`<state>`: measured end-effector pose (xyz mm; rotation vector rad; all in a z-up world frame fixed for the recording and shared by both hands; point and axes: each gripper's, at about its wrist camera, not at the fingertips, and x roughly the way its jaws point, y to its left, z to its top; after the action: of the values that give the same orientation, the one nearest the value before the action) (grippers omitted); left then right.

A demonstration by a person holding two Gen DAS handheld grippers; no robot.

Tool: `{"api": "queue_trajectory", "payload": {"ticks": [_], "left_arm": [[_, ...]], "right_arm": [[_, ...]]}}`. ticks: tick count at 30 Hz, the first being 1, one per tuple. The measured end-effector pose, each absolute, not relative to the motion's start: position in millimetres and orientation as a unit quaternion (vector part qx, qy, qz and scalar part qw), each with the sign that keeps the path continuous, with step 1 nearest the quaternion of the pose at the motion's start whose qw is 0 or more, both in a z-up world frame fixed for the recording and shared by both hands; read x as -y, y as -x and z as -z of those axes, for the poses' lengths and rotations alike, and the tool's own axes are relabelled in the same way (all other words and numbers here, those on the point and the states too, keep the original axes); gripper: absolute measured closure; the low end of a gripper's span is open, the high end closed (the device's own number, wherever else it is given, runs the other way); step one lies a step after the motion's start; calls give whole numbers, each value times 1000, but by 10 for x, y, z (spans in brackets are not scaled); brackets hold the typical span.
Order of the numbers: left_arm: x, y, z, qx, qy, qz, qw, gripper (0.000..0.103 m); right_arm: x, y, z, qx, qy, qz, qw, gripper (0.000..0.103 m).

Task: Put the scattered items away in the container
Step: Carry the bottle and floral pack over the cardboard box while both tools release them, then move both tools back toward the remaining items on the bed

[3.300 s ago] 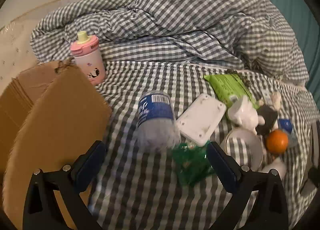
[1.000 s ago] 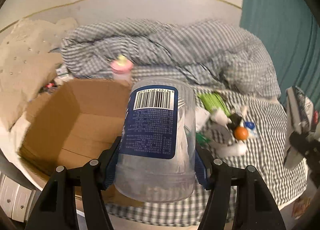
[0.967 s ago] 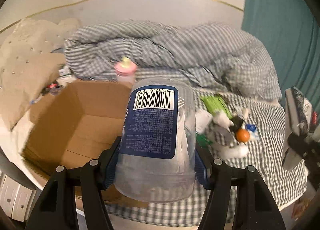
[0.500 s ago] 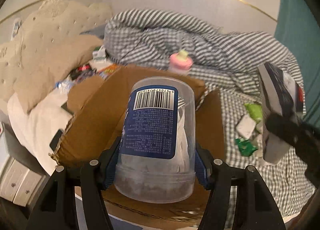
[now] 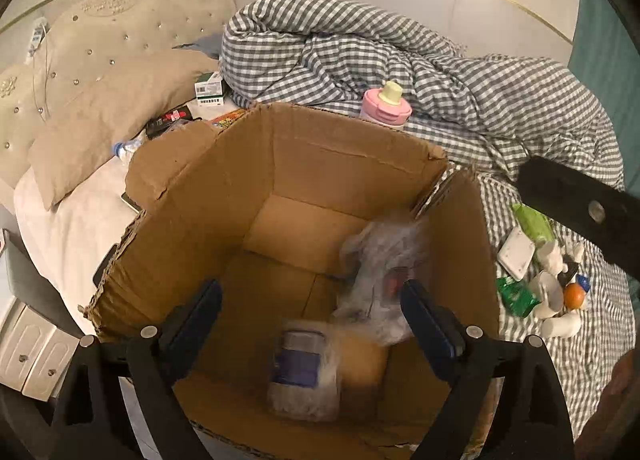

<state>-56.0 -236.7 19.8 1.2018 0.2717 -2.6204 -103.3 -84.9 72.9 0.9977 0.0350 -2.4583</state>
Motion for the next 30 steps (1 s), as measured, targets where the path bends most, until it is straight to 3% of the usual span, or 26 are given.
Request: {"api": "queue_trajectory", "payload": {"ticks": [17,30], "left_arm": [[721,241,-722,-30,-367,929,46,4],[-279,6,-336,1,-389,921,-9,3]], "right_arm": [[-1050,366,-1113,31,-323,937,131,9],[-2487,-159,-792,83,-335,938,32,9]]}}
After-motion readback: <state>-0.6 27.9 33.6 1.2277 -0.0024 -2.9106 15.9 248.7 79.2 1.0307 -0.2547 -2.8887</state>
